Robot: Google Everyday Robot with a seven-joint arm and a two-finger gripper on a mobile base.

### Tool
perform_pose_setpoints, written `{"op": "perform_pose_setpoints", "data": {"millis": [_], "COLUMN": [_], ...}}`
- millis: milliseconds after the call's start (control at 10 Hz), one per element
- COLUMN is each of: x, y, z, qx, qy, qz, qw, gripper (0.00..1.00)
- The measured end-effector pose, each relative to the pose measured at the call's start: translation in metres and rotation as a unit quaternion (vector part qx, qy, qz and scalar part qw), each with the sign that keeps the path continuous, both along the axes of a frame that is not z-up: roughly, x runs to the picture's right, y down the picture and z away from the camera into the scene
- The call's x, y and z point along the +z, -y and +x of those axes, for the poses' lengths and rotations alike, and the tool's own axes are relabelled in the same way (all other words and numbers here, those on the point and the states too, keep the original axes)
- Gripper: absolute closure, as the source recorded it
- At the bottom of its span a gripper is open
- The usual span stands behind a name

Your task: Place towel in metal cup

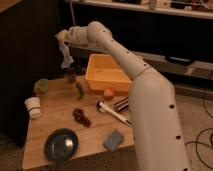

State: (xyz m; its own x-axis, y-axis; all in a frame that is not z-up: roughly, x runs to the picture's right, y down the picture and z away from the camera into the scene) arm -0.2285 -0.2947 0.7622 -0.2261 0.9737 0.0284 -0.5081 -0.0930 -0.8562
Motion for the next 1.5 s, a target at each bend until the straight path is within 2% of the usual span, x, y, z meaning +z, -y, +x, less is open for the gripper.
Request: {"op": "perform_pose_setpoints", "data": {"millis": [200, 400, 800, 1500], "x": [0.000, 0.005, 0.030, 0.065], "y": [0.006, 0.004, -0.009, -0.039], "z": [0.002, -0.004, -0.029, -0.040], "qx": [0.014, 0.015, 0.004, -0.030], "qy": [0.003, 0.001, 0.000, -0.030], "qz": [-0.001, -0.007, -0.027, -0.071], "qw": [0.9999, 0.9999, 0.9996, 0.9966], "gripper": [1.00, 1.00, 1.00, 1.00]}}
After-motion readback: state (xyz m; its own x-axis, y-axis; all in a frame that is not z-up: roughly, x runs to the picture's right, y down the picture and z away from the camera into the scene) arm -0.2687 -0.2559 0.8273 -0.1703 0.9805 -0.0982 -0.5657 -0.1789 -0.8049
